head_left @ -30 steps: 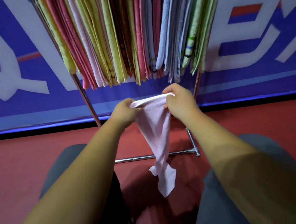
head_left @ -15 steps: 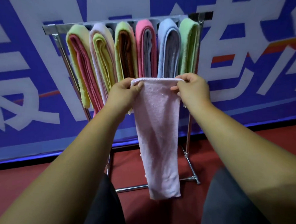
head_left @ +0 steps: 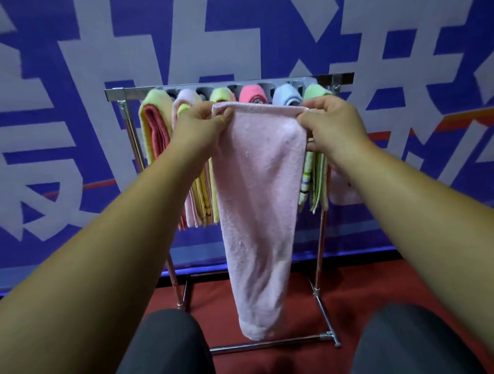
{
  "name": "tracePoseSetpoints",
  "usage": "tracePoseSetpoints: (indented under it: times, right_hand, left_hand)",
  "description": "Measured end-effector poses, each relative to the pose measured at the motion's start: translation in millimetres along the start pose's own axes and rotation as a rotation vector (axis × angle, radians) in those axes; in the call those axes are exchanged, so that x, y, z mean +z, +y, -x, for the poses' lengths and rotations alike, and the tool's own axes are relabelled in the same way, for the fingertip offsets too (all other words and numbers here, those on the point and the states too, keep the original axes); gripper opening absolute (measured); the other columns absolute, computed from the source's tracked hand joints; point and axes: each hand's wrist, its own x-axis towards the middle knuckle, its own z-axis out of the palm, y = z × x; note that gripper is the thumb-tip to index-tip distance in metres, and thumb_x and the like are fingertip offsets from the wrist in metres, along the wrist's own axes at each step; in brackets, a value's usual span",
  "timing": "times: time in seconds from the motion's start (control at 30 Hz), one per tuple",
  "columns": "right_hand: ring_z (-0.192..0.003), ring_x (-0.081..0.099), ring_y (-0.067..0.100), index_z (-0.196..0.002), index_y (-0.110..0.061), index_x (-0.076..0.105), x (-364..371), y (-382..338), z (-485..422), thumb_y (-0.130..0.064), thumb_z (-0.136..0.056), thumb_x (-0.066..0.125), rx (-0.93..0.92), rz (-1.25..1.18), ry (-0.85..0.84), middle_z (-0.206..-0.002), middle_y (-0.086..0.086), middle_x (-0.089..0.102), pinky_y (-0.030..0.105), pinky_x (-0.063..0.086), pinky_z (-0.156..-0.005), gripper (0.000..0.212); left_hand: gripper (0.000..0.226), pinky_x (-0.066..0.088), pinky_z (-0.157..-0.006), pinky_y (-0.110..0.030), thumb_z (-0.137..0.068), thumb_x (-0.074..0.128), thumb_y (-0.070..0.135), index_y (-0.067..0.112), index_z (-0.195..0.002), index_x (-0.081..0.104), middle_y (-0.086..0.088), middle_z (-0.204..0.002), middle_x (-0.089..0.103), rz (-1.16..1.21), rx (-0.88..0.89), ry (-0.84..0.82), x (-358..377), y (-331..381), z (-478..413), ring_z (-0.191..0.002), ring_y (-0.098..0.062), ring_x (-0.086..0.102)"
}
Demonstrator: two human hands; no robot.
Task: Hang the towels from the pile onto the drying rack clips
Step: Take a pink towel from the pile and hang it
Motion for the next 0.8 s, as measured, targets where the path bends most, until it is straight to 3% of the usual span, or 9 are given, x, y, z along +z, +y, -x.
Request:
tracePoseSetpoints:
  times: [0.17, 0.27, 0.33, 0.43, 0.57, 0.7, 0.8]
  right_hand:
    - [-0.100, 0.077, 0.023, -0.122, -0.018, 0.072, -2, 3, -5, -0.012, -0.093, 0.070, 0.012, -0.122, -0.068, -0.112, 0.003, 0.077, 0.039, 0.067, -0.072, 0.030]
    - [-0.101, 0.078, 0.025, -0.115, -0.020, 0.076, -1, 16, -2, -0.012, -0.098, 0.067, 0.042, -0.150, -0.107, -0.109, 0.003, 0.079, 0.038, 0.066, -0.072, 0.020]
    - [-0.101, 0.078, 0.026, -0.108, -0.023, 0.077, 1, 28, -1, -0.015, -0.099, 0.067, 0.048, -0.146, -0.115, -0.105, 0.002, 0.081, 0.047, 0.067, -0.080, 0.016]
    - [-0.101, 0.078, 0.026, -0.099, -0.027, 0.080, 4, 39, 1, -0.018, -0.096, 0.069, 0.032, -0.117, -0.090, -0.101, -0.001, 0.082, 0.054, 0.064, -0.092, 0.015]
    - [-0.100, 0.077, 0.028, -0.095, -0.029, 0.082, 11, 49, 7, -0.021, -0.089, 0.073, 0.032, -0.149, -0.042, -0.098, 0.000, 0.082, 0.057, 0.062, -0.095, 0.014]
    - [-0.079, 0.073, 0.021, -0.091, -0.026, 0.081, 17, 65, 20, -0.016, -0.089, 0.071, 0.081, -0.177, -0.010, -0.088, 0.001, 0.080, 0.057, 0.063, -0.085, 0.015]
    - [-0.072, 0.066, 0.023, -0.094, -0.022, 0.079, 24, 86, 32, -0.010, -0.093, 0.067, 0.131, -0.170, -0.005, -0.082, 0.005, 0.074, 0.055, 0.063, -0.072, 0.017]
  left_hand:
    - [0.018, 0.050, -0.064, -0.029, -0.103, 0.068, 0.034, 0.022, -0.111, 0.078, 0.002, -0.088, 0.065, 0.009, -0.026, 0.020, -2, -1, 0, -0.076, -0.015, 0.057]
    - [0.019, 0.056, -0.071, -0.031, -0.104, 0.066, 0.036, 0.027, -0.115, 0.078, 0.005, -0.098, 0.073, 0.028, -0.070, -0.012, -3, -10, 7, -0.088, -0.016, 0.064]
    - [0.021, 0.059, -0.071, -0.029, -0.104, 0.066, 0.035, 0.026, -0.119, 0.078, 0.002, -0.108, 0.075, 0.058, -0.109, -0.036, -3, -17, 12, -0.095, -0.016, 0.067]
    - [0.023, 0.060, -0.063, -0.024, -0.104, 0.066, 0.035, 0.023, -0.121, 0.078, 0.002, -0.108, 0.077, 0.118, -0.144, -0.051, -1, -25, 18, -0.092, -0.013, 0.069]
    - [0.022, 0.063, -0.066, -0.030, -0.102, 0.071, 0.036, 0.023, -0.116, 0.081, -0.004, -0.109, 0.081, 0.182, -0.194, -0.054, 0, -35, 20, -0.091, -0.018, 0.075]
    - [0.021, 0.065, -0.072, -0.037, -0.096, 0.077, 0.035, 0.019, -0.110, 0.083, -0.007, -0.103, 0.082, 0.219, -0.247, -0.031, 3, -53, 30, -0.091, -0.022, 0.079]
    - [0.021, 0.063, -0.067, -0.035, -0.093, 0.080, 0.033, 0.014, -0.103, 0.083, -0.008, -0.098, 0.082, 0.228, -0.315, -0.010, 10, -78, 42, -0.087, -0.027, 0.080]
